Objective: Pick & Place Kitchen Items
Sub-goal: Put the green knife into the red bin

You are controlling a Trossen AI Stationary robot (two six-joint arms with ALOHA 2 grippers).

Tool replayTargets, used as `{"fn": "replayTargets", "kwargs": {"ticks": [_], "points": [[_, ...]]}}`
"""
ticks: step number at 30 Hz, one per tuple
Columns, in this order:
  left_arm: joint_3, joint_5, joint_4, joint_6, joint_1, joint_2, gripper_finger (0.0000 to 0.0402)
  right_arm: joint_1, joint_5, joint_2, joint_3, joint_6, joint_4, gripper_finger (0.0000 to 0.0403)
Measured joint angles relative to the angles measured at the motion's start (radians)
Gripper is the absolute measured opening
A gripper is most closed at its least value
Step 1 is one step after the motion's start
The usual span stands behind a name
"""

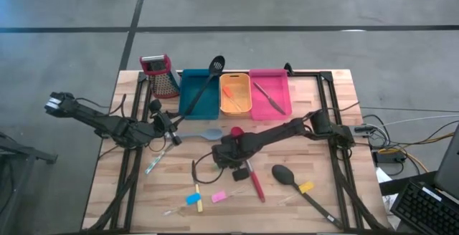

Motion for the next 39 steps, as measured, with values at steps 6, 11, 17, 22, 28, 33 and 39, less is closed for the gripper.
{"fn": "replayTargets", "kwargs": {"ticks": [6,11,17,22,28,33,39], "points": [[0.0,0.0,0.0,0.001,0.0,0.0,0.0046,0.002,0.082,-0.024,0.023,-0.004,-0.086,0.0034],[0.0,0.0,0.0,0.011,0.0,0.0,0.0049,0.008,0.159,-0.099,0.027,0.018,-0.14,0.0034],[0.0,-0.001,0.002,0.047,0.0,-0.002,0.0048,0.037,0.302,-0.218,0.027,0.061,-0.227,0.0034],[0.0,0.0,0.027,0.06,0.0,-0.002,0.0045,0.074,0.446,-0.346,0.02,0.098,-0.244,0.0034],[0.0,0.0,0.06,0.061,0.0,-0.002,0.0044,0.143,0.612,-0.528,-0.049,0.117,-0.167,0.0034],[0.0,0.074,0.134,0.062,0.001,0.002,0.0044,0.187,0.655,-0.672,-0.215,-0.011,0.106,0.0034],[-0.016,0.36,0.324,0.139,0.009,0.027,0.0044,0.217,0.673,-0.823,-0.511,-0.319,0.622,0.0034]]}}
